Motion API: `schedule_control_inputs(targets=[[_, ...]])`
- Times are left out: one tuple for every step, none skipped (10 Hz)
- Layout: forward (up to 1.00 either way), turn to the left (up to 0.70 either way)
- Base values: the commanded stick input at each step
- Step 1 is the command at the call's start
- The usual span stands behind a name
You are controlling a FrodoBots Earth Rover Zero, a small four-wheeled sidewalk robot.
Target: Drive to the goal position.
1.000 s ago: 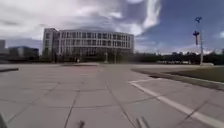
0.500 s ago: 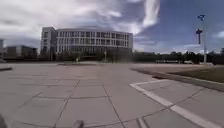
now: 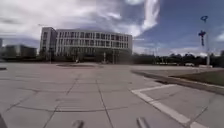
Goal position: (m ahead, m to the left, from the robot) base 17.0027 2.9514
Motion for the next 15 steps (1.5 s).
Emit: schedule_control_inputs(targets=[[1.0, 0.0], [1.0, 0.19], [1.0, 0.4], [1.0, 0.4], [1.0, 0.4], [1.0, 0.27], [1.0, 0.0], [1.0, 0.0], [1.0, 0.0], [1.0, 0.0], [1.0, 0.0], [1.0, 0.0], [1.0, 0.0], [1.0, 0.0], [1.0, 0.0]])
